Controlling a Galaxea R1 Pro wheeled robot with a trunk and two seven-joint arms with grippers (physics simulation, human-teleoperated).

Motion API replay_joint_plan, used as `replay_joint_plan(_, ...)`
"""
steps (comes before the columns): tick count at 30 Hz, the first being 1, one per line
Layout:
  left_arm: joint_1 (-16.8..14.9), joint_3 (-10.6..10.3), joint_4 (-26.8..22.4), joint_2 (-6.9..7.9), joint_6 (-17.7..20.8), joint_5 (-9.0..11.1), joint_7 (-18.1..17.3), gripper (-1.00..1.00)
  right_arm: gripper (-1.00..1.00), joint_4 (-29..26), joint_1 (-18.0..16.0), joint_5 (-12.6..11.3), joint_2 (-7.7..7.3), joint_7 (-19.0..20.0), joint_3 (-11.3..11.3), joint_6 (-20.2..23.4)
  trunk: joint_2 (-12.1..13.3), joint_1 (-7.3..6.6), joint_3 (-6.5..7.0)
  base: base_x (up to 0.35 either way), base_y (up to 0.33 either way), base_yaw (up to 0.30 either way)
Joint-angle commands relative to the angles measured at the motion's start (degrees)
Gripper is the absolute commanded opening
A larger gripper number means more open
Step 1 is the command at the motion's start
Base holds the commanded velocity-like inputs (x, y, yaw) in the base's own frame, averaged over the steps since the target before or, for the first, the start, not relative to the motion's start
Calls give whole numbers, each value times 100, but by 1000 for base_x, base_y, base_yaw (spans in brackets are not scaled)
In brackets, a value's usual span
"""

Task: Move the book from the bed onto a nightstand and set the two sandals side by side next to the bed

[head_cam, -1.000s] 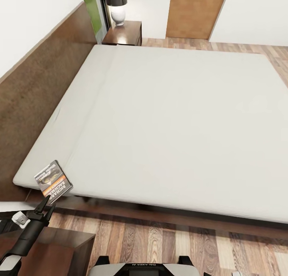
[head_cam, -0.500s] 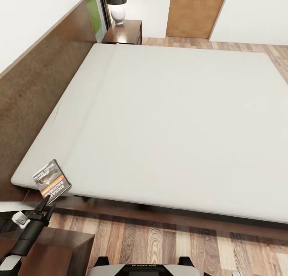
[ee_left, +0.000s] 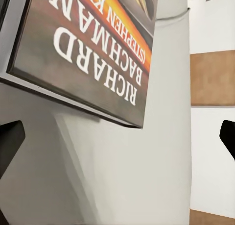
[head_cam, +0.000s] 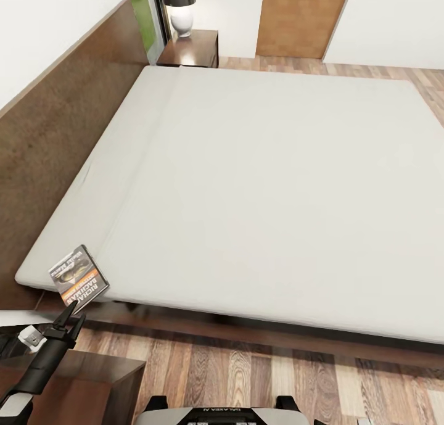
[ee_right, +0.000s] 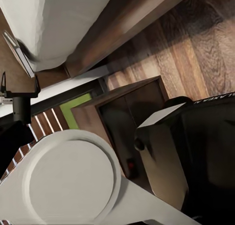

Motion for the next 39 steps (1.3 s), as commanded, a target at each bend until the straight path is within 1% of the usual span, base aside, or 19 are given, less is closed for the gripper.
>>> replay_joint_plan(1, -2, 10, 2, 0, 60, 13, -17, 100, 100, 1, -1, -60, -7, 2, 26, 54, -43, 22, -21, 0, 0, 0)
replay_joint_plan(8, -3, 10, 2, 0, 60, 15, -17, 100, 100, 1, -5, -60, -7, 2, 26, 55, -324, 176, -147, 0, 0, 0)
replay_joint_plan(17, -4, 10, 2, 0, 60, 14, -17, 100, 100, 1, -4, -60, -7, 2, 26, 56, -324, 176, -147, 0, 0, 0)
replay_joint_plan(21, -4, 10, 2, 0, 60, 15, -17, 100, 100, 1, -3, -60, -7, 2, 26, 55, -484, 264, -218, 0, 0, 0)
replay_joint_plan(39, -2, 10, 2, 0, 60, 13, -17, 100, 100, 1, -3, -60, -7, 2, 26, 54, -484, 264, -218, 0, 0, 0)
